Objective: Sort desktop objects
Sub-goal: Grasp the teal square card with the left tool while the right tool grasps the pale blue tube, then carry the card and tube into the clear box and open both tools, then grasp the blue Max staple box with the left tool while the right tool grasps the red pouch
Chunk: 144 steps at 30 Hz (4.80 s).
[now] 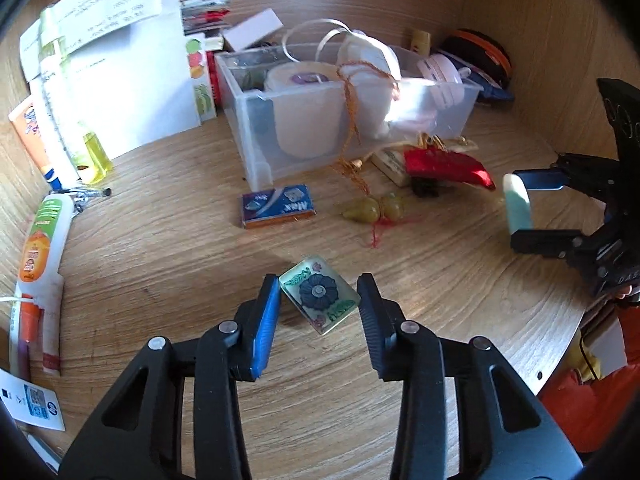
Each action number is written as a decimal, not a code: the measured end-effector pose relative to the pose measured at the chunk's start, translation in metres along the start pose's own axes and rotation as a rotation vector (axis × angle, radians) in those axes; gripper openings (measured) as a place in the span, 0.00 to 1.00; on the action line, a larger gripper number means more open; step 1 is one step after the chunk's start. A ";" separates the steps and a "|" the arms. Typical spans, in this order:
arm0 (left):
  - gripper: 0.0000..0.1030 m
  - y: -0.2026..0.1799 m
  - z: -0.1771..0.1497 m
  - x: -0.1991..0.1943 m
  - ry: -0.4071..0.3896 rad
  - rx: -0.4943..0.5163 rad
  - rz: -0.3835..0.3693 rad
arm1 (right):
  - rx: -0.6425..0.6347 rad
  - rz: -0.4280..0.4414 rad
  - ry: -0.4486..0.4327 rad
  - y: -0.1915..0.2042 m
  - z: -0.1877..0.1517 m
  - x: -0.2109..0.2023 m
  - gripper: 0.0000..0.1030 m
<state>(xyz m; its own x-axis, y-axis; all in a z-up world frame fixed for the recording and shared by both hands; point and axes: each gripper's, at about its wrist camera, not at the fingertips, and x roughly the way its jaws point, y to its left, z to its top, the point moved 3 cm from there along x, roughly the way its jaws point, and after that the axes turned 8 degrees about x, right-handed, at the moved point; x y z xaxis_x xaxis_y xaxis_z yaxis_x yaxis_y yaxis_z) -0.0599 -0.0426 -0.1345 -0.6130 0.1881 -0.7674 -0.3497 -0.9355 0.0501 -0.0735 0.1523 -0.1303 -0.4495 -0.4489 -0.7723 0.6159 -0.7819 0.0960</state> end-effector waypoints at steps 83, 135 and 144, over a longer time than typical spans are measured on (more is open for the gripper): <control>0.71 0.049 0.162 0.017 -0.217 -0.093 0.056 | 0.030 -0.122 -0.159 -0.053 0.155 0.011 0.80; 0.82 0.029 0.040 0.047 0.086 -0.071 0.103 | 0.132 0.084 0.094 -0.030 0.056 0.065 0.68; 0.48 0.022 0.035 0.037 0.043 -0.050 0.099 | 0.109 0.154 0.085 -0.018 0.052 0.063 0.44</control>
<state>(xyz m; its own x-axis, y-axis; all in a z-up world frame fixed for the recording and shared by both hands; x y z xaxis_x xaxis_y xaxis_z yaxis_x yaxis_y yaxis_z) -0.1148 -0.0453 -0.1397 -0.6114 0.0816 -0.7871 -0.2525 -0.9628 0.0963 -0.1469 0.1154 -0.1480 -0.2964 -0.5318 -0.7933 0.5975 -0.7513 0.2803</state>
